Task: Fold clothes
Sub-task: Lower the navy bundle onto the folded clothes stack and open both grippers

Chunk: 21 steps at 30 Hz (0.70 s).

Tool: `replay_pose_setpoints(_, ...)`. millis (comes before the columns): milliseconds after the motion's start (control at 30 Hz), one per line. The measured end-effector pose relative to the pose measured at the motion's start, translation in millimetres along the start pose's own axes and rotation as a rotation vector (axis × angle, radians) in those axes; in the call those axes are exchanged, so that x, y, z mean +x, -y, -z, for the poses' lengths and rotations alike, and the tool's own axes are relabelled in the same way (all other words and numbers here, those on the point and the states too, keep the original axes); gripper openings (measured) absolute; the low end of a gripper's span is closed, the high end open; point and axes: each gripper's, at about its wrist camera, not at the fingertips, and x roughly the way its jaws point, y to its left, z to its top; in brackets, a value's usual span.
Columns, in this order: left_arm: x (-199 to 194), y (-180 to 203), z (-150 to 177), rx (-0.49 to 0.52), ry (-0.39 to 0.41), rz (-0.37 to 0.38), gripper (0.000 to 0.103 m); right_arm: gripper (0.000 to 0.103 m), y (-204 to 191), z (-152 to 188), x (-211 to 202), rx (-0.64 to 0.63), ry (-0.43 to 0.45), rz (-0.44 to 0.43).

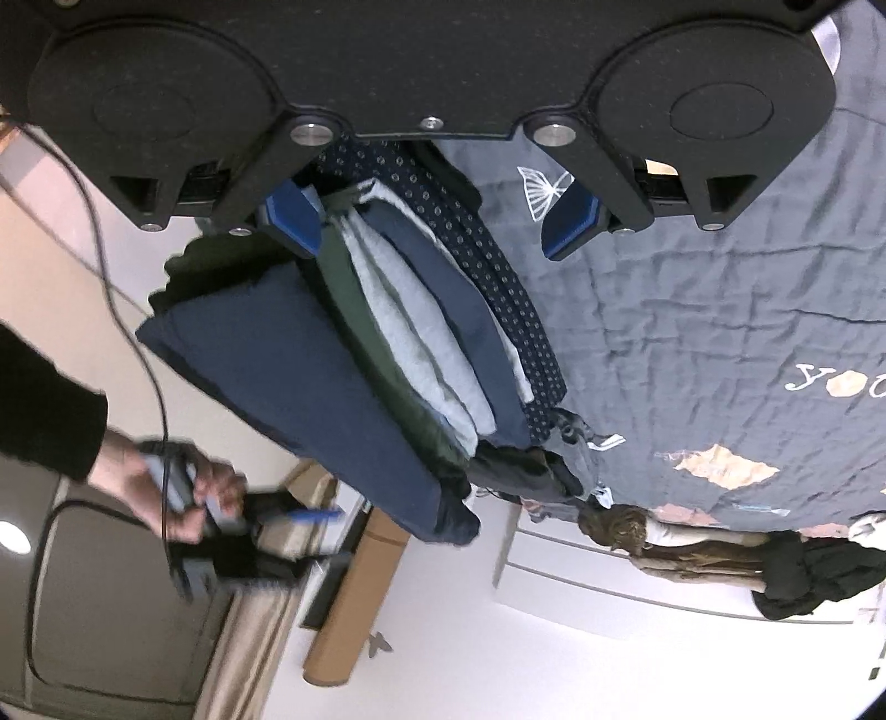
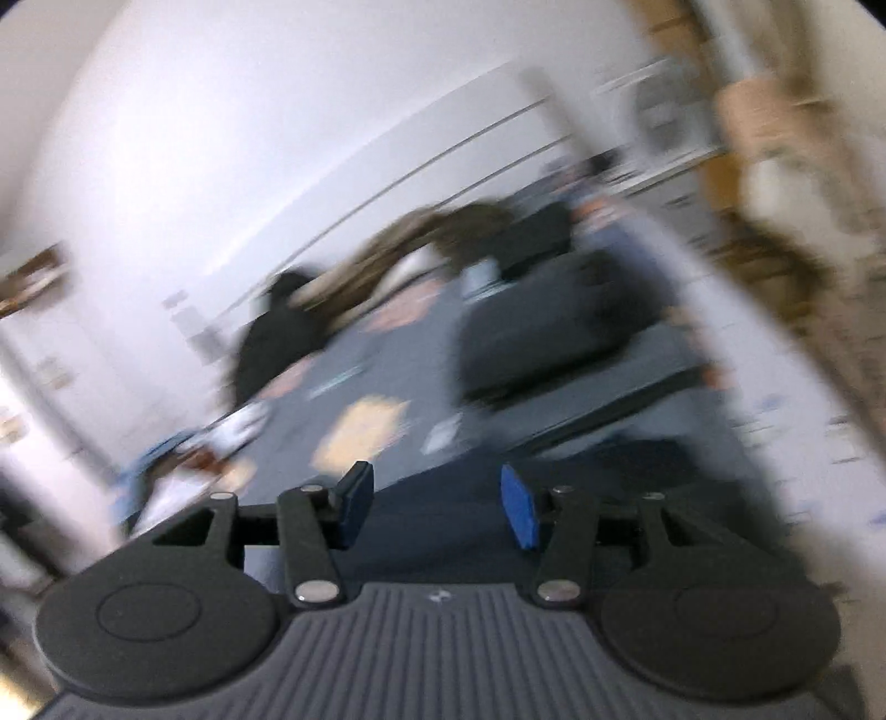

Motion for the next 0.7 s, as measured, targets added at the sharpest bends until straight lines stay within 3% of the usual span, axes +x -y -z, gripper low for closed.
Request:
replay_pose_setpoints(133, 8, 5, 6, 0.026, -0.025, 0.009, 0.086, 0.051, -40, 17, 30, -0.076, -0.156, -0.128)
replay_pose_setpoints(233, 8, 7, 8, 0.038, -0.028, 0.013, 0.086, 0.052, -57, 27, 60, -0.086, -0.233, -0.155)
replay_pose_setpoints(500, 8, 4, 8, 0.032, -0.033, 0.016, 0.086, 0.052, -46, 31, 118, 0.027, -0.233, -0.012)
replay_pose_setpoints(700, 4, 3, 6, 0.021, -0.013, 0.012, 0.086, 0.052, -72, 40, 81, -0.045, -0.116, -0.021)
